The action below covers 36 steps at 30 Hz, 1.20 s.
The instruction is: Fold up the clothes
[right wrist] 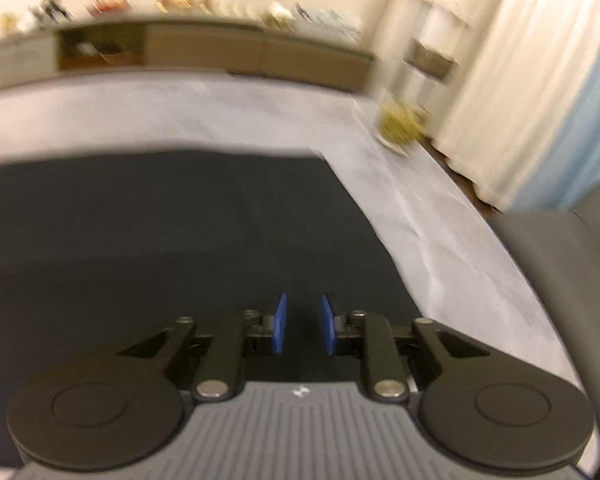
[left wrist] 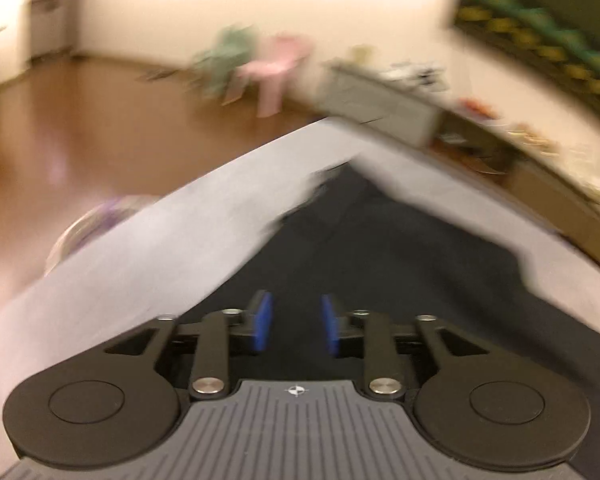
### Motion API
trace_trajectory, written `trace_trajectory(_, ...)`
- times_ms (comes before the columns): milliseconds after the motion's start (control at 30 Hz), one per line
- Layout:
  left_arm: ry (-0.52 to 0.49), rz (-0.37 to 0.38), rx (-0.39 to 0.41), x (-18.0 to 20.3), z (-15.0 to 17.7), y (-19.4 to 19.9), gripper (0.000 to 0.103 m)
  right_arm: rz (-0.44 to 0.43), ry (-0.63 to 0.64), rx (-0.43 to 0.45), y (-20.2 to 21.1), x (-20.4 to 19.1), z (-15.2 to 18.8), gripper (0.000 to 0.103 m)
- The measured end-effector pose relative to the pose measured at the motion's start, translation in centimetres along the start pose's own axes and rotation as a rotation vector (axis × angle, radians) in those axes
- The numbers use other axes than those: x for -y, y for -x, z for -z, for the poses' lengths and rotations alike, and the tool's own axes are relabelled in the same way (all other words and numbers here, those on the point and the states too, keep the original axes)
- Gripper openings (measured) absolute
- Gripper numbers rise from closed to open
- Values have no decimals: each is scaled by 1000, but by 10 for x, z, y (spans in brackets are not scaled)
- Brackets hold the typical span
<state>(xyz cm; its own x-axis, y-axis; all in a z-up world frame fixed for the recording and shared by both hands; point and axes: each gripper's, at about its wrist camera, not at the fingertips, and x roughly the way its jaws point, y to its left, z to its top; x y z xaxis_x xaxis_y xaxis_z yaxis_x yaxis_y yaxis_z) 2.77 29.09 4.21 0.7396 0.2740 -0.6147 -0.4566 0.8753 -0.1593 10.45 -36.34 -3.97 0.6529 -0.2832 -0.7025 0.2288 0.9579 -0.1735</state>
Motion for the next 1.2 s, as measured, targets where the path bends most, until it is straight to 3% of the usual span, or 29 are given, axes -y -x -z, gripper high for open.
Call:
trace_trajectory(133, -109, 166, -68, 53, -3, -15, 37, -257, 98, 69, 40, -82, -32, 20)
trace_trajectory(267, -214, 297, -108, 93, 29, -3, 37, -573, 254, 96, 85, -222, -68, 20)
trace_trajectory(367, -252, 319, -142, 87, 48, 3, 37, -736, 342, 78, 100, -337, -90, 18)
trace_trajectory(500, -238, 364, -204, 58, 69, 5, 36, -770, 453, -5, 81, -462, -94, 18)
trace_trajectory(567, -240, 396, -201, 50, 77, 11, 36, -697, 488, -69, 62, -504, -89, 15)
trace_trajectory(633, -236, 423, -208, 45, 78, 8, 36, -628, 488, -34, 47, -527, -101, 19)
trace_trajectory(733, -224, 462, -235, 39, 71, 5, 37, -530, 444, -48, 21, -544, -128, 19)
trace_trajectory(767, -205, 476, -231, 35, 66, 6, 37, -510, 435, -50, 17, -545, -134, 13)
trace_trajectory(833, -157, 455, -151, 15, 51, 11, 43, -526, 403, -34, 25, -530, -139, 14)
trace_trajectory(933, -124, 327, -85, -16, 28, 1, 47, -671, 363, 14, 65, -477, -121, 14)
trace_trajectory(1000, -106, 250, -91, -34, 18, -11, 47, -683, 387, 16, 80, -439, -94, 14)
trace_trajectory(1067, -102, 173, -133, -43, 18, -26, 47, -635, 400, -6, 80, -398, -68, 14)
trace_trajectory(1133, -96, 101, -140, -52, 18, -36, 44, -530, 372, -43, 65, -350, -52, 14)
trace_trajectory(1200, -68, 55, -138, -56, 17, -32, 45, -461, 285, -49, 60, -295, -46, 22)
